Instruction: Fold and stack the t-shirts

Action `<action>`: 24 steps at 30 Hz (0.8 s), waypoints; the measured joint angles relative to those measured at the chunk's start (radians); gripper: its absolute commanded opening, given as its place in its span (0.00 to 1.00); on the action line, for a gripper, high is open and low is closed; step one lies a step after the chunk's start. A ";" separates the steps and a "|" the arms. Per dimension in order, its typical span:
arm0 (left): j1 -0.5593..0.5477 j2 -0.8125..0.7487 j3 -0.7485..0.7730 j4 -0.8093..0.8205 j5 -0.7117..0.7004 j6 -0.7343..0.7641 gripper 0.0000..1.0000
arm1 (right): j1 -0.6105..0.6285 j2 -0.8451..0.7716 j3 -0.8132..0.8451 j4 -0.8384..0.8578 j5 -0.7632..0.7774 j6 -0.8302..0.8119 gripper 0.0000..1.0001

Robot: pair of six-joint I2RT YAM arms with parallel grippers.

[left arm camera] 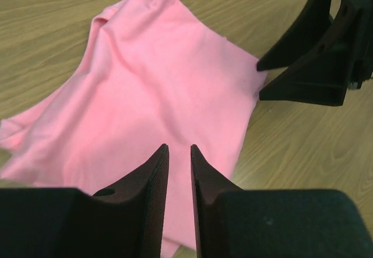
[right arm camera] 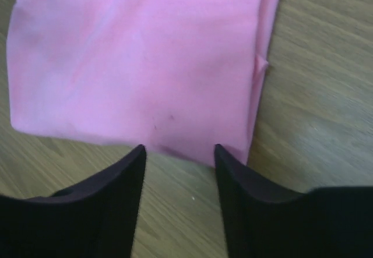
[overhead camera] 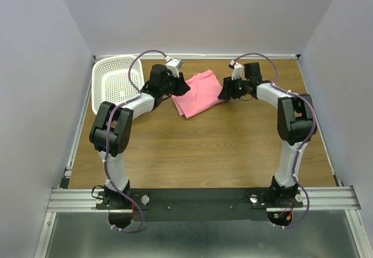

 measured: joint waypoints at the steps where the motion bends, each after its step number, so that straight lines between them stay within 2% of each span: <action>1: 0.000 0.021 0.022 0.002 0.013 -0.014 0.24 | -0.005 -0.014 -0.020 -0.006 0.003 -0.005 0.42; 5: 0.000 0.135 0.156 0.031 0.049 -0.063 0.21 | -0.024 -0.034 -0.036 -0.011 -0.011 0.001 0.31; 7: 0.000 0.194 0.208 0.036 0.052 -0.085 0.19 | -0.025 -0.030 -0.036 -0.017 -0.027 0.016 0.29; 14: 0.014 0.336 0.273 0.010 0.052 -0.171 0.18 | -0.053 0.073 -0.018 -0.027 -0.111 0.076 0.29; 24: 0.104 0.397 0.320 -0.013 0.052 -0.272 0.18 | -0.097 0.086 -0.006 -0.040 -0.141 0.106 0.29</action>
